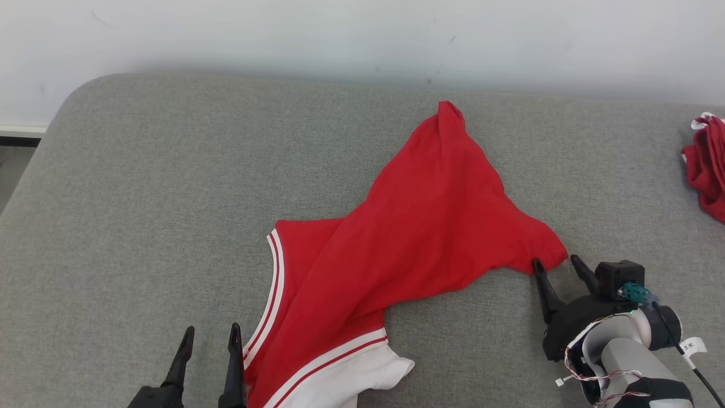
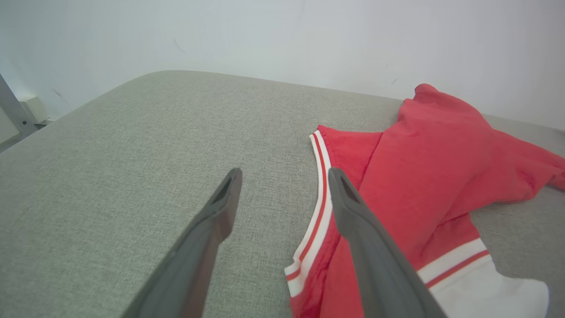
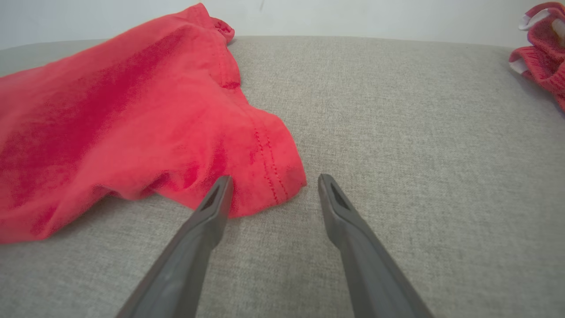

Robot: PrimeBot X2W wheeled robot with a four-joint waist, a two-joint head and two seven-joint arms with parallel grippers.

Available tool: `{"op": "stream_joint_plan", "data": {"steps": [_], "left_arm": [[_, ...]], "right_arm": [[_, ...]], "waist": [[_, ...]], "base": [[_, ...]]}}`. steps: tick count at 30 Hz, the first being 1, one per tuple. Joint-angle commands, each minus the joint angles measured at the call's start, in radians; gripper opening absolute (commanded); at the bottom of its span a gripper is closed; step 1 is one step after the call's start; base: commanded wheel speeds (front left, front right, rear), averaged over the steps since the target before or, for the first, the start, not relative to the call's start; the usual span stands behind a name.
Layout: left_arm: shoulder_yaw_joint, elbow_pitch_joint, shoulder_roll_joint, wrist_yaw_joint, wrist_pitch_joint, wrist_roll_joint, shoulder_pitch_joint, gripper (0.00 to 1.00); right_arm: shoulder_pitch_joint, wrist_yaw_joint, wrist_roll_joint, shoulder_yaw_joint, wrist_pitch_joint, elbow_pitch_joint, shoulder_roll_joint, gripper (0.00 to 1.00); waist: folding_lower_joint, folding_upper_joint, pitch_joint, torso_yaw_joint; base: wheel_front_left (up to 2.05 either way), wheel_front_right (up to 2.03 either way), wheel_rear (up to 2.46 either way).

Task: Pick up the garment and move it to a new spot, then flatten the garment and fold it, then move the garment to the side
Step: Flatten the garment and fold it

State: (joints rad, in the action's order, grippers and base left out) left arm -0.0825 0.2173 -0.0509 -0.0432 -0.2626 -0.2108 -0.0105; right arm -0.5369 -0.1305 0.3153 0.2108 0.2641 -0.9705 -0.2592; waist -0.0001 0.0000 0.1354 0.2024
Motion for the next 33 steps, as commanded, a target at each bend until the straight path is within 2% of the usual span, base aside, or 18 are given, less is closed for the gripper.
{"op": "stream_joint_plan", "data": {"steps": [1, 2, 9, 17, 23, 29, 33], "left_arm": [[0.001, 0.002, 0.001, 0.001, -0.003, 0.014, -0.008, 1.00], [0.001, 0.002, 0.001, 0.001, -0.003, 0.013, -0.007, 1.00], [0.007, 0.005, 0.001, 0.003, -0.003, 0.014, 0.018, 1.00], [0.012, 0.007, 0.001, 0.005, -0.003, 0.005, 0.058, 1.00], [0.008, 0.008, 0.001, 0.006, -0.003, -0.004, 0.070, 1.00], [0.004, 0.011, 0.001, 0.010, -0.003, -0.007, 0.075, 1.00], [0.003, 0.013, 0.001, 0.005, -0.003, -0.006, 0.076, 1.00]], "right_arm": [[-0.007, -0.001, -0.001, 0.000, 0.000, -0.011, 0.012, 0.34], [-0.007, -0.001, 0.001, 0.001, 0.000, -0.017, 0.015, 0.00], [0.032, -0.001, 0.015, -0.017, 0.000, 0.065, 0.017, 0.00], [0.203, -0.001, 0.031, -0.062, 0.000, 0.344, 0.009, 0.00], [0.298, -0.001, 0.065, -0.072, -0.001, 0.464, -0.006, 0.00], [0.411, -0.001, 0.099, -0.113, -0.067, 0.628, -0.019, 0.00], [0.487, -0.001, 0.085, -0.165, -0.129, 0.726, 0.002, 0.00]], "waist": [[0.0001, 0.0000, 0.000, 0.002], [0.0001, 0.0000, -0.001, 0.002], [0.0001, 0.0000, -0.027, -0.025], [0.0001, 0.0000, -0.073, -0.083], [0.0001, 0.0000, -0.084, -0.113], [0.0001, 0.0000, -0.095, -0.133], [0.0001, 0.0000, -0.099, -0.131]], "base": [[0.00, 0.00, 0.00], [0.00, 0.00, 0.00], [0.00, 0.00, 0.00], [0.00, 0.00, 0.00], [0.00, 0.00, 0.00], [0.00, 0.00, 0.00], [0.00, 0.00, 0.00]]}}
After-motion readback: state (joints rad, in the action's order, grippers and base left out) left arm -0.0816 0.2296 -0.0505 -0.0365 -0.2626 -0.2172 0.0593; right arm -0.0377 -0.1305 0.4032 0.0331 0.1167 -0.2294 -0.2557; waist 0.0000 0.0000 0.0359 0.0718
